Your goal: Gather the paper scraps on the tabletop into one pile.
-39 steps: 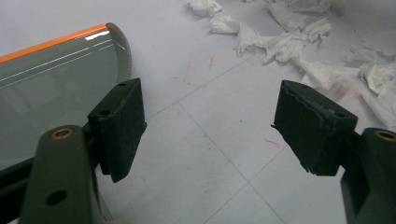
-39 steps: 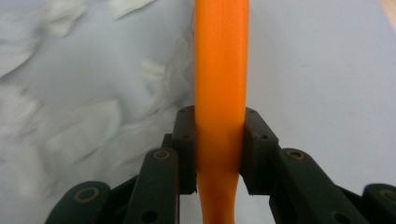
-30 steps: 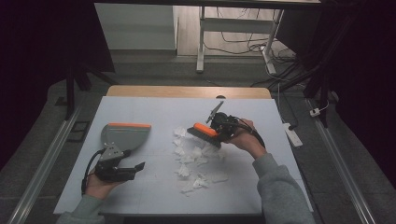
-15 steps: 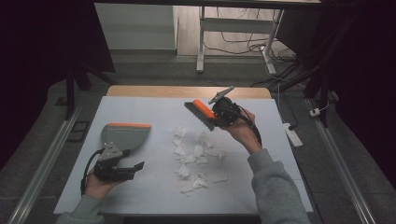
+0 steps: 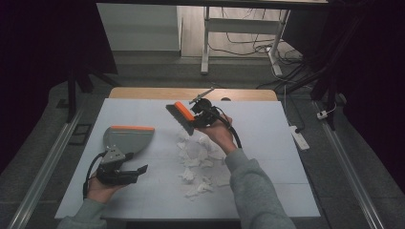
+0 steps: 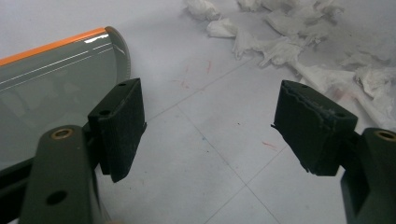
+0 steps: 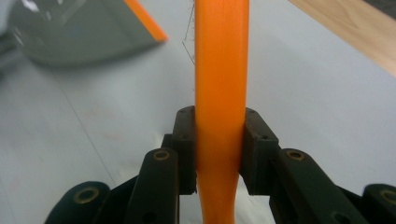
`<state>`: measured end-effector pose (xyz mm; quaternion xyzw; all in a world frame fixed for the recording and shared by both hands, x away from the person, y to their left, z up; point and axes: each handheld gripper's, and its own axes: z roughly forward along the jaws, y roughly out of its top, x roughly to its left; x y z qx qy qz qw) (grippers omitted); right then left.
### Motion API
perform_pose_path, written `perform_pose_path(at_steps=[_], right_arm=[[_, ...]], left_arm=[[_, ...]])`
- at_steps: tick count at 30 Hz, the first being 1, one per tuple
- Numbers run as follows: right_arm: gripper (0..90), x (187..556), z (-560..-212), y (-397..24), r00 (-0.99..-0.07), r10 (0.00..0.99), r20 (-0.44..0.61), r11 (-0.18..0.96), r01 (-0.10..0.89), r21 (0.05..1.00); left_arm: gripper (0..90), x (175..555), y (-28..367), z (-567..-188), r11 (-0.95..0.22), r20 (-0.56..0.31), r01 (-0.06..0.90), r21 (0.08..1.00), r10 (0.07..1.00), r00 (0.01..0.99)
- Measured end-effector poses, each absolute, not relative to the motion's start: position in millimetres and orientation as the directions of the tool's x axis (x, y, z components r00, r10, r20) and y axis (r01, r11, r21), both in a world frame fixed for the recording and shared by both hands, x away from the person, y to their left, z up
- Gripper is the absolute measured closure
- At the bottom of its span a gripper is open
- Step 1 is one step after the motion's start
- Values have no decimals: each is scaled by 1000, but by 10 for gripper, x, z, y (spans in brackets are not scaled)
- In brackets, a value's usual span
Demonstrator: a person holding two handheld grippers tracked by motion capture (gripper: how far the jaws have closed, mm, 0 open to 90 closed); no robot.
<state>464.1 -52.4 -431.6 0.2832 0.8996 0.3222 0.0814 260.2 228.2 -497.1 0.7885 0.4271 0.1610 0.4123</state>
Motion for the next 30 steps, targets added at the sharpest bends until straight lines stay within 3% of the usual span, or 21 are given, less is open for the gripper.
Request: perform_pose_path(at_steps=[7, 13, 15, 25, 30], right_arm=[[702, 4742, -4454, -292, -792, 590, 156, 552, 537, 638], [703, 4800, -4648, -208, -755, 625, 200, 515, 591, 621], [703, 4817, -4697, -216, -741, 649, 171, 530, 602, 597], [703, 4689, -4632, -796, -670, 732, 123, 532, 675, 511], [703, 4580, -4363, -1013, -680, 720, 139, 503, 648, 572]], left_arm=[[259, 2607, 2276, -4974, -297, -99, 541, 787, 805, 585], [259, 2609, 2266, -4981, -305, -95, 543, 783, 803, 588], [259, 2607, 2271, -4980, -302, -95, 541, 785, 804, 586], [259, 2594, 2280, -4984, -299, -95, 544, 784, 808, 581], [259, 2596, 2276, -4987, -300, -94, 547, 782, 810, 578]])
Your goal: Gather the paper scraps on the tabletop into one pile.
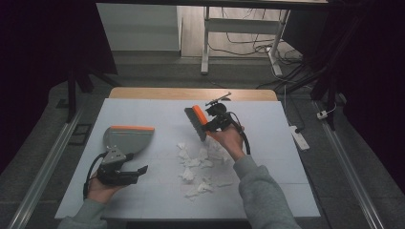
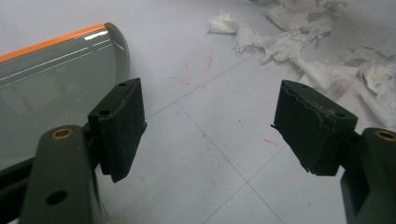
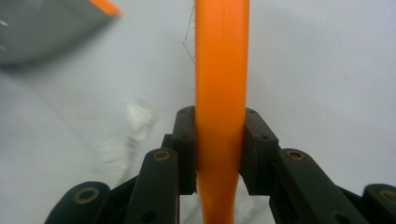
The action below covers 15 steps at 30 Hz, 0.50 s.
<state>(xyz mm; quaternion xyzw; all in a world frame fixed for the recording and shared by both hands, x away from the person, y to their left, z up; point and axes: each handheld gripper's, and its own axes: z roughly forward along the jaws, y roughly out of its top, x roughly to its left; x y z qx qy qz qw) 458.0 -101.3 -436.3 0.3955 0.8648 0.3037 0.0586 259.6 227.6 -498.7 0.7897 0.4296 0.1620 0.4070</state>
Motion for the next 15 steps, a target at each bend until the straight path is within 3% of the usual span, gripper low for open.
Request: perform_pose_path(at_steps=[7, 15], right_arm=[[702, 4423, -4107, -967, -732, 667, 141, 514, 588, 625], [703, 4348, -4292, -636, -772, 610, 179, 552, 576, 603]], left_arm=[[259, 2591, 2286, -4987, -298, -93, 547, 783, 812, 576], [259, 2590, 2294, -4985, -296, -94, 546, 784, 812, 576]])
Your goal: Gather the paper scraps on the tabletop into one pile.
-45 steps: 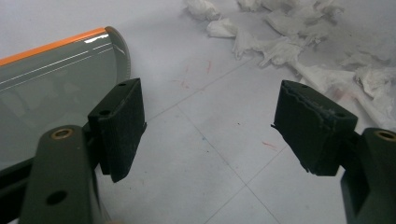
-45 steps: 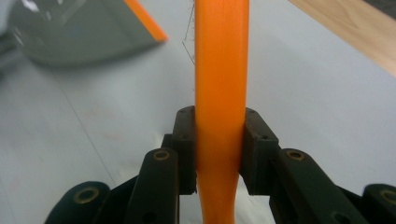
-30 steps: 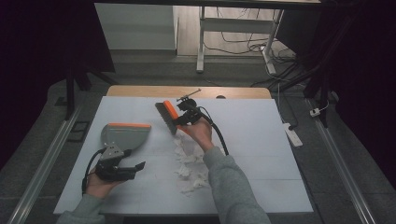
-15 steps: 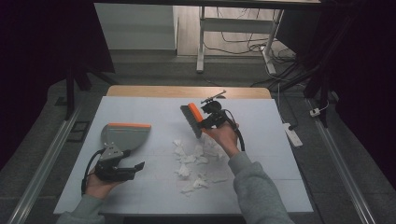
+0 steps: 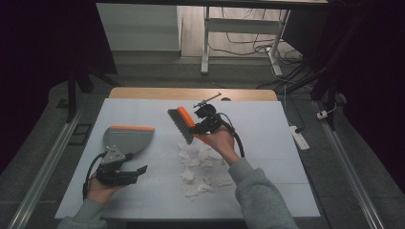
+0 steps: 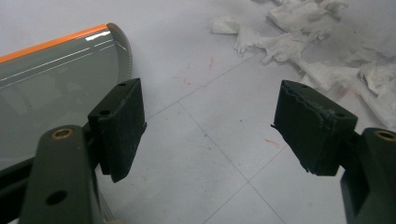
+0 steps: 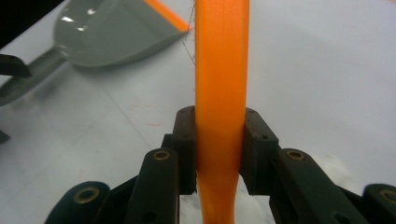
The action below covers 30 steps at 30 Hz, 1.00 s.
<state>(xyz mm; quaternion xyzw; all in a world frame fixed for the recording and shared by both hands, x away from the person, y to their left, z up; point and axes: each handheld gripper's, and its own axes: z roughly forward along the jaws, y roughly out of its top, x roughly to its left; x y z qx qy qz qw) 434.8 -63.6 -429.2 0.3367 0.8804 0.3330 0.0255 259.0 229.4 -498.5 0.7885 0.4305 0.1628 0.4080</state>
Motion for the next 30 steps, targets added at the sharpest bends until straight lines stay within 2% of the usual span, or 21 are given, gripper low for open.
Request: perform_pose_path(at_steps=[2, 6, 11, 15, 24, 30], right_arm=[[703, 4316, -4365, -509, -782, 582, 222, 546, 579, 606], [703, 4225, -4497, -296, -806, 544, 234, 586, 565, 581], [702, 4191, -4682, -273, -798, 557, 230, 609, 580, 540], [702, 4222, -4715, -399, -780, 583, 225, 596, 600, 534], [702, 4256, -4619, -902, -726, 675, 128, 574, 626, 528], [703, 4175, -4385, -1134, -722, 679, 129, 523, 600, 606]], left_arm=[[259, 2587, 2297, -4988, -296, -96, 547, 783, 812, 576], [259, 2580, 2301, -4983, -292, -96, 546, 785, 814, 573], [259, 2581, 2297, -4983, -295, -94, 546, 784, 813, 575], [259, 2585, 2294, -4990, -295, -95, 548, 783, 814, 573], [259, 2574, 2288, -4981, -294, -91, 546, 785, 816, 571], [259, 2576, 2299, -4981, -286, -94, 549, 785, 822, 562]])
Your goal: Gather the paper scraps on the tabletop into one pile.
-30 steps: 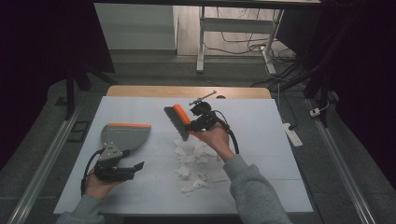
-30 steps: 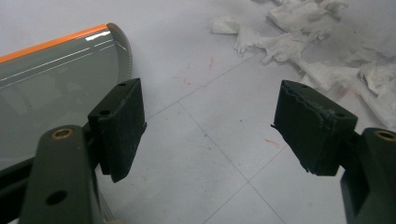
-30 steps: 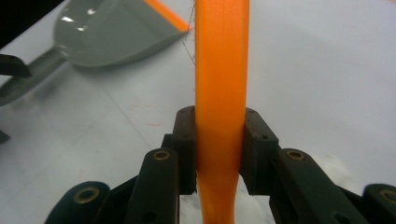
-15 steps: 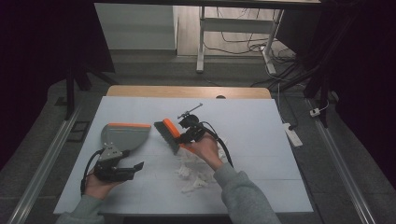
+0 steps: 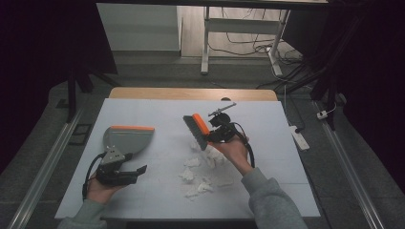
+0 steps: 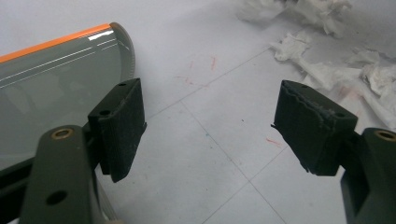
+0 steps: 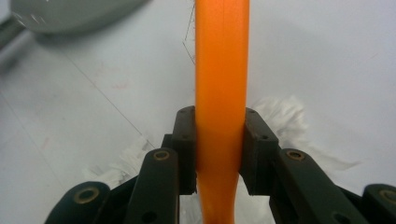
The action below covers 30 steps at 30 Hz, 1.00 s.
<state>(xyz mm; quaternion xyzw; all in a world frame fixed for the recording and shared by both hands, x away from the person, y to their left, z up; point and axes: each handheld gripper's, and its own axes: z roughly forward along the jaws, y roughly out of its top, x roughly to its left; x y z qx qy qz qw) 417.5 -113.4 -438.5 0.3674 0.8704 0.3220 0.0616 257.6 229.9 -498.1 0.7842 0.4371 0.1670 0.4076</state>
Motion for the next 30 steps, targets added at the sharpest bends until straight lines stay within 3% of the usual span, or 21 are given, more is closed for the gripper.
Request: perform_pose_path(at_steps=[9, 20, 25, 30], right_arm=[[702, 3964, -4083, -1175, -769, 624, 141, 499, 531, 685], [702, 4046, -4230, -947, -774, 613, 159, 488, 529, 694], [702, 3984, -4308, -778, -804, 559, 200, 528, 532, 662], [702, 3947, -4535, -611, -817, 552, 166, 615, 533, 580]], left_arm=[[259, 2574, 2296, -4987, -289, -93, 550, 783, 821, 564], [259, 2576, 2310, -4993, -286, -96, 551, 784, 821, 562], [260, 2578, 2310, -4995, -288, -94, 551, 783, 821, 563], [260, 2573, 2298, -4996, -292, -92, 551, 782, 820, 565]])
